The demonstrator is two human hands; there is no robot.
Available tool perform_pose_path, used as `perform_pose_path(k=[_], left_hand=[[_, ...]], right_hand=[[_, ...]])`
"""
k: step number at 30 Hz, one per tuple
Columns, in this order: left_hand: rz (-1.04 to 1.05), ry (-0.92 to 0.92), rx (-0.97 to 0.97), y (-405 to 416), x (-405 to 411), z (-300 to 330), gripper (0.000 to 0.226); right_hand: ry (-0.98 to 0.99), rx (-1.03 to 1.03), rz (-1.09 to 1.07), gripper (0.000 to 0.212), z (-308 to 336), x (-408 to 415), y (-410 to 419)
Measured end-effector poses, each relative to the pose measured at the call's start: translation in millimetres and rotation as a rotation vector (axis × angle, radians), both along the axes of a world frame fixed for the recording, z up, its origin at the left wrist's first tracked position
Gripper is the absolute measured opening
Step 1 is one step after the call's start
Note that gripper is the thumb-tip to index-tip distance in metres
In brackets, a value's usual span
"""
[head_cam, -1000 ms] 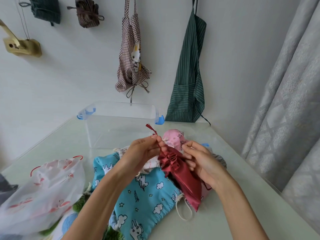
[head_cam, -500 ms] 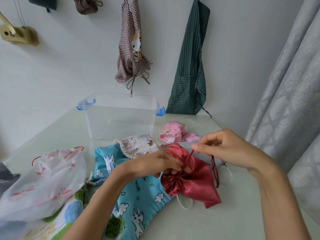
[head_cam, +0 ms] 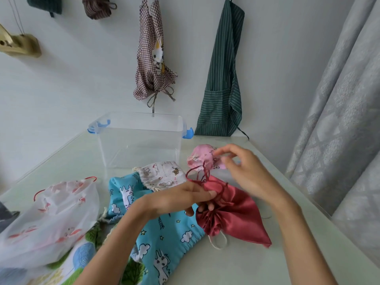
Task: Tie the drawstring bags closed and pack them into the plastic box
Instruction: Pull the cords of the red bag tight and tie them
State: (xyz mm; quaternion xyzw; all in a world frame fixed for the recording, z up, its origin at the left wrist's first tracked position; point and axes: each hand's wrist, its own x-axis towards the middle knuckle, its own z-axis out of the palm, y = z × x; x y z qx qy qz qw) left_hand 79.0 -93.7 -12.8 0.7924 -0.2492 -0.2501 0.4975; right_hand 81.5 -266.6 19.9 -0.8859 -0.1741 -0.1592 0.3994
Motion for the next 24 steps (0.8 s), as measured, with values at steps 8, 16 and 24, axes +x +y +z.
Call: perform_pose_path(k=[8, 16, 24], left_hand=[[-0.001, 0.056, -0.185, 9, 4, 6, 0.038], [0.166, 0.303, -0.363, 23, 20, -4, 0.032], [0.296, 0.367, -0.504, 24, 22, -4, 0.031]], right_hand=[[0.218, -0.370, 0.193, 0.038, 1, -11, -16], [0.102, -0.063, 0.051, 0.010, 4, -9, -20], [0.253, -0.134, 0.219, 0.013, 16, -23, -21]])
